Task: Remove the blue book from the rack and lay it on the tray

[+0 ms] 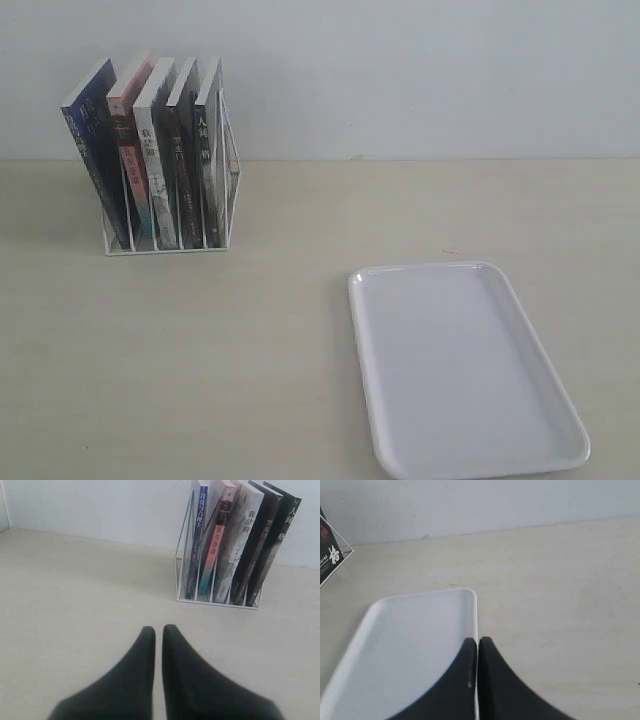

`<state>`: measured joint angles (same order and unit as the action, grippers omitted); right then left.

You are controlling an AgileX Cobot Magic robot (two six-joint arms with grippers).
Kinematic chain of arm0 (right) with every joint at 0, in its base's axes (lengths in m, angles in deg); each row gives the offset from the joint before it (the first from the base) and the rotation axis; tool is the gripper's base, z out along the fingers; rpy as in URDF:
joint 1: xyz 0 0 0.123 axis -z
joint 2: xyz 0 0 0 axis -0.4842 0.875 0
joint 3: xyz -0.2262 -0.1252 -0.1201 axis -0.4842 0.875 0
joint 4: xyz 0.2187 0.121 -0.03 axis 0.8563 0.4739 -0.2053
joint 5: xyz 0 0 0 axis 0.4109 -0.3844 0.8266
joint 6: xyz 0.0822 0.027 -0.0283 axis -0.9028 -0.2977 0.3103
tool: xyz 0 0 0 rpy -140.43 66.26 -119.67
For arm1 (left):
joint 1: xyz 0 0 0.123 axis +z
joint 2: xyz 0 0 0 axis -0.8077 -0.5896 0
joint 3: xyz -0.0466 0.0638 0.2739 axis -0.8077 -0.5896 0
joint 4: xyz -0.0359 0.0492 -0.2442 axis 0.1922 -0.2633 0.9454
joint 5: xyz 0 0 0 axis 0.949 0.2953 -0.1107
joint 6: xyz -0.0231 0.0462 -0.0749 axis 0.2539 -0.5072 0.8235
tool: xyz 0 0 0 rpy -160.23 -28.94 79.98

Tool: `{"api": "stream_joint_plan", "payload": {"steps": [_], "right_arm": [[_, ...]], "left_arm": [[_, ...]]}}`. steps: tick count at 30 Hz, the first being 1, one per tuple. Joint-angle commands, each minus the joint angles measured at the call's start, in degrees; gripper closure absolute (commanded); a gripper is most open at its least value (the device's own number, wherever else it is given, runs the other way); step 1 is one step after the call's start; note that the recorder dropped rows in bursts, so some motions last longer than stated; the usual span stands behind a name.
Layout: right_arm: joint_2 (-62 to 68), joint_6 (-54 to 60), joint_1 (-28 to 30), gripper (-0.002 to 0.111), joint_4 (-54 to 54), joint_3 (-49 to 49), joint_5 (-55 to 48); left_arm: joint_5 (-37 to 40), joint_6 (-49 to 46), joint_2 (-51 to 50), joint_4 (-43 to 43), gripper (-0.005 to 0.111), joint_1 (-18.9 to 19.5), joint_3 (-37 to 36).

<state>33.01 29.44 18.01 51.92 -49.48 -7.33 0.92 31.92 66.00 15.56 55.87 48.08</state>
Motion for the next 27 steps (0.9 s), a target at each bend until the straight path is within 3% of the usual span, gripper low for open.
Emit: {"api": "stream_joint_plan", "payload": {"steps": [1,27], "right_arm": [[-0.3,0.8,0.2,0.108,-2.6,-0.1,7.2],[-0.3,0.6,0.2,0.108,-2.3,-0.1,10.3]], "left_arm": [[0.0,-0.3,0.1,0.0,0.102,0.2,-0.2],[0.0,-0.3,0.1,0.0,0.102,0.2,-0.2]]}}
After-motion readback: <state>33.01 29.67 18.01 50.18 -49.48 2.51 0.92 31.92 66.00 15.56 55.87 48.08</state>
